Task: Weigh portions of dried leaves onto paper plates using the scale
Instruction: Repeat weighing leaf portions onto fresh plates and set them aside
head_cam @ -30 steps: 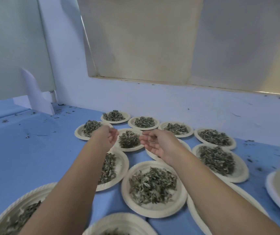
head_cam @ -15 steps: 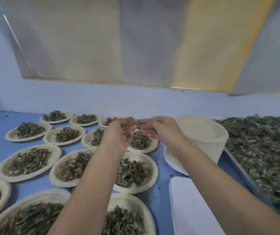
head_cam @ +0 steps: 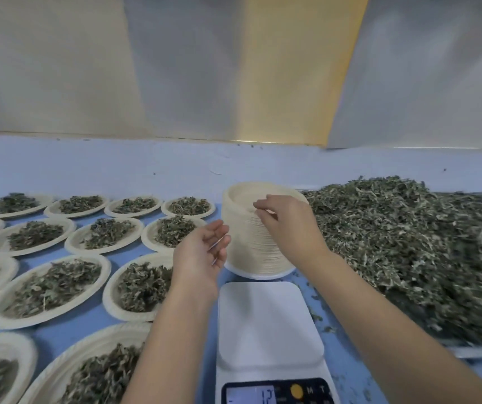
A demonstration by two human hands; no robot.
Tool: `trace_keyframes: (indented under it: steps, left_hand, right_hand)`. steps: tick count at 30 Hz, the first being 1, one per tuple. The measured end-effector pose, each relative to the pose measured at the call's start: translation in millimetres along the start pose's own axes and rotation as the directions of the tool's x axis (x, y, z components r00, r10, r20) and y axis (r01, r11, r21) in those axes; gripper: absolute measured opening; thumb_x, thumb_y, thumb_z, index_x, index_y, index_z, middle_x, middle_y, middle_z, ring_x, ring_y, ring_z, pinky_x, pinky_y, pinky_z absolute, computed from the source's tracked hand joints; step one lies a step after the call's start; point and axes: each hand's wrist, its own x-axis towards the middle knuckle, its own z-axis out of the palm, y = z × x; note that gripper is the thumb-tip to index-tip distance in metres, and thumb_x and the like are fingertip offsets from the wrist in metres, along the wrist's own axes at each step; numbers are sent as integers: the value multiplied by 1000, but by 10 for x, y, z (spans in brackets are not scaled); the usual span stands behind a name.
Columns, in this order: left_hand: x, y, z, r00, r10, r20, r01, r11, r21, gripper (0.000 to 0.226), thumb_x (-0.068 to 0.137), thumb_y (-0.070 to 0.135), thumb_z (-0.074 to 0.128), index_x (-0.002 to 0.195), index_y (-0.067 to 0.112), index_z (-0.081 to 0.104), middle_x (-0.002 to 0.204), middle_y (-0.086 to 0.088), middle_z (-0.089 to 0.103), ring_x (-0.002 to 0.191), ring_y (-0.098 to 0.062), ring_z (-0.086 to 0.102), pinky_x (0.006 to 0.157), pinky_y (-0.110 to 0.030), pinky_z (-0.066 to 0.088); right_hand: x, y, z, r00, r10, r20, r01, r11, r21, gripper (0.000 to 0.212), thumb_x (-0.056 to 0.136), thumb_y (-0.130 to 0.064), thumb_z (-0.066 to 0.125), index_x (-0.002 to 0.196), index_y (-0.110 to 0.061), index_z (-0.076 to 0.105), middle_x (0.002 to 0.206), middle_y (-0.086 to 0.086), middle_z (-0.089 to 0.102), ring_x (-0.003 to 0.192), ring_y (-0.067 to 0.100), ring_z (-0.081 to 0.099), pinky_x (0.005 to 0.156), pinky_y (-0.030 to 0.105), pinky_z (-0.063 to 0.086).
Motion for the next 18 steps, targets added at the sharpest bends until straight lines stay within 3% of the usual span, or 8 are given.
trace_keyframes:
  steps: [7,11,18]
  left_hand:
    - [-45,22,7,1000,11,-11,-11,1000,-6,26,93,7,40,84,12,63,72,3,67,66,-8,59,58,-16,40]
    - [-71,26,36,1000,-4,31,4,1000,-5,25,92,6,40,84,12,63,57,7,67,63,-8,58,58,-16,40]
    - [-89,-8,85,998,-2,59,1,999,32,24,91,7,41,85,12,64,57,7,68,57,-7,58,57,-16,40]
  right_hand:
    - [-5,-44,-33,988,-27,154,46,992,-119,32,101,-20,44,126,-12,63,128,2,63,120,19,54,94,26,39]
    - [1,-80,-30,987,-4,162,35,981,-191,31,101,-20,43,110,-2,67,111,13,69,106,28,59,90,40,44]
    - [12,-93,15,985,-20,174,58,974,-221,30,101,-17,39,117,-7,63,116,9,64,110,25,54,92,37,39]
